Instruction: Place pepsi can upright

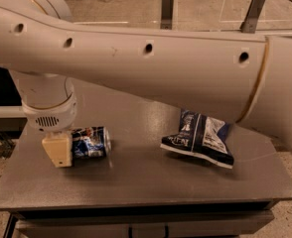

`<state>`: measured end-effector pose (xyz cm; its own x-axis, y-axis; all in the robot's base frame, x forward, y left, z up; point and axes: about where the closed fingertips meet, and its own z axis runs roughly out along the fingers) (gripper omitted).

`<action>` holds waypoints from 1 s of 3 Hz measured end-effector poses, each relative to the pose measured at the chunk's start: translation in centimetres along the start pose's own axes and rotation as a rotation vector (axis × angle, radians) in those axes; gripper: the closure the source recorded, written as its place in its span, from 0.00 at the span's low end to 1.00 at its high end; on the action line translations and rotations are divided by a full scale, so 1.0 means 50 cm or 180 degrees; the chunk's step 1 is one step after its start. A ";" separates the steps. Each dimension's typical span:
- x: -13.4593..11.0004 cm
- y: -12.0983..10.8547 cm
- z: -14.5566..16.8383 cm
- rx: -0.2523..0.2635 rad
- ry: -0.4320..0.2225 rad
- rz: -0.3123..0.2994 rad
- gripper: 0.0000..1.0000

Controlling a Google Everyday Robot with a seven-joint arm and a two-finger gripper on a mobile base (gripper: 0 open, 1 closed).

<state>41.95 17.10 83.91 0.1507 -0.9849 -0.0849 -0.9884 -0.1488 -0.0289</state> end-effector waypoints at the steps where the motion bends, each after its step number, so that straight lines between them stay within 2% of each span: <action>1: 0.025 -0.010 -0.024 0.0023 -0.0209 -0.0039 1.00; 3: 0.129 -0.086 -0.112 0.0129 -0.1041 -0.0131 1.00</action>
Offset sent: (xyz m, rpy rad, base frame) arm 0.0546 -0.0773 0.0618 0.4039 -0.0012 0.0613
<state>47.07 10.89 89.08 0.1942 -0.8967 -0.3978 -0.9810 -0.1778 -0.0781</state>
